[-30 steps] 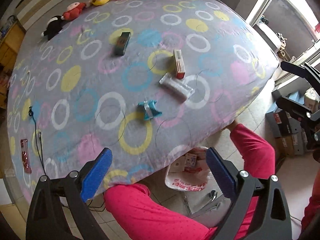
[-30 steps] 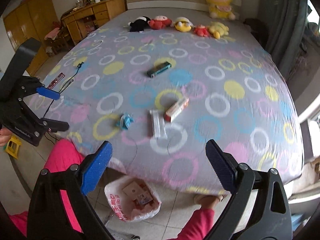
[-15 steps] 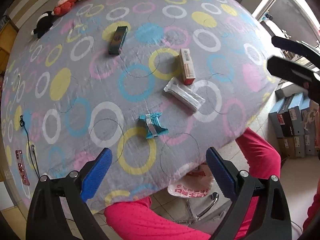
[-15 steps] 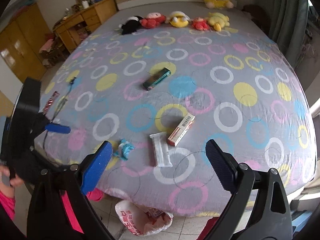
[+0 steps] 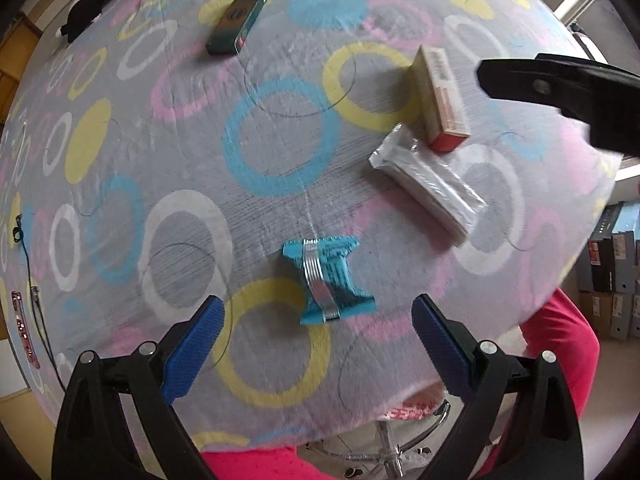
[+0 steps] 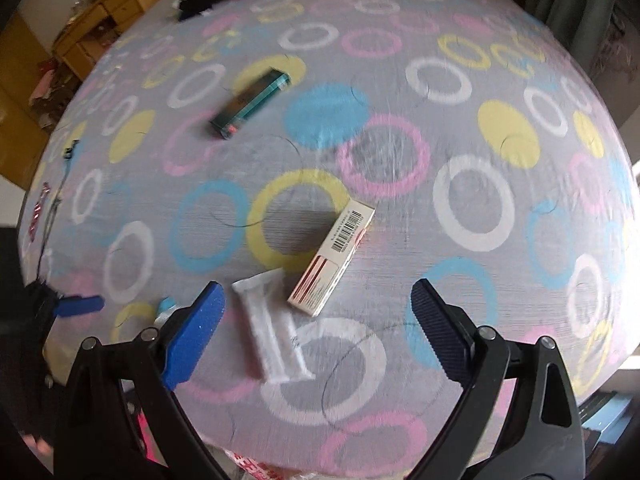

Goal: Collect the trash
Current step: 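Grasp the teal snack wrapper with the left tool while the right tool grasps the white medicine box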

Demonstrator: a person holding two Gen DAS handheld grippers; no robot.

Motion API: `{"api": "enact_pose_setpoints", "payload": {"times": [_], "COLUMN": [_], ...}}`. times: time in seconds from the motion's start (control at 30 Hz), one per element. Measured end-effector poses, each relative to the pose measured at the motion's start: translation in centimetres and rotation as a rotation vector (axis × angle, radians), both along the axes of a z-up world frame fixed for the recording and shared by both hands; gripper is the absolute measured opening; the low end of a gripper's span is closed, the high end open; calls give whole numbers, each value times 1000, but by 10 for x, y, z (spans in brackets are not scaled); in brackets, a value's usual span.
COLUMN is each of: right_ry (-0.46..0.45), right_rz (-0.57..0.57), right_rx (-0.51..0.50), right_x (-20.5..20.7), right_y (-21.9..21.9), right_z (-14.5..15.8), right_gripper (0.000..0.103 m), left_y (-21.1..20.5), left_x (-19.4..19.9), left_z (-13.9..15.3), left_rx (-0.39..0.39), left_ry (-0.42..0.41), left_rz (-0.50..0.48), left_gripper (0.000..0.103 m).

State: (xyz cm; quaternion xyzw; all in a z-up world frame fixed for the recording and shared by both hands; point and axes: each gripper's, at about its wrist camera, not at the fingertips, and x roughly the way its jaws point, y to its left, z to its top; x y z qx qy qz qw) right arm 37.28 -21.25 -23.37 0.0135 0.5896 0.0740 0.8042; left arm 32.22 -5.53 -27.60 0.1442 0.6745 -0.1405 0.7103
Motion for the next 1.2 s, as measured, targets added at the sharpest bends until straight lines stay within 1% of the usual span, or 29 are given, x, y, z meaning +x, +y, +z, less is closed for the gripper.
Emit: {"api": "enact_pose_setpoints", "payload": {"times": [0.13,0.3,0.33,0.4,0.5,0.53,0.6,0.63,0.67,0.7,0.73,0.77,0.8,0.97,1.1,1.2], "right_ry": [48,85,89,98,103,91,72,63,59,54,53,53,54,45,9,-24], "right_rz": [-45,-87,-92,-108,-129,-128,-120,-112,-108,-104,-103,-101,-101,-118,-110,-101], "right_rx": [-2,-10,-11,-17,-22,-32,-71,-83,-85,-82,-82,-84,-87,-82,-87,-106], "right_x": [19,34,35,37,38,37,36,35,34,33,33,33,34,32,25,14], "right_y": [-3,-7,-7,-9,-12,-12,-9,-7,-6,-6,-5,-4,-5,-8,-14,-17], "right_z": [-32,-63,-67,-77,-87,-87,-85,-84,-83,-82,-80,-79,-81,-73,-56,-38], "right_gripper": [92,92,92,86,81,80,68,64,54,42,36,28,24,24,24,24], "left_y": [2,10,12,16,19,19,19,19,20,22,22,23,24,34,38,39], "left_x": [8,17,18,19,20,20,20,20,20,21,21,21,22,28,22,18], "left_z": [-17,-39,-45,-54,-58,-58,-56,-55,-54,-52,-52,-50,-49,-42,-27,-9], "left_rx": [-7,-32,-38,-47,-48,-48,-45,-46,-49,-49,-50,-55,-61,-101,-87,-95], "left_ry": [8,36,47,69,56,48,31,28,24,21,20,20,21,25,-27,-54], "left_rz": [37,87,104,130,146,148,152,156,162,167,169,172,175,213,195,187], "left_gripper": [92,91,89,80,78,76,66,62,56,48,44,34,30,29,29,29]}}
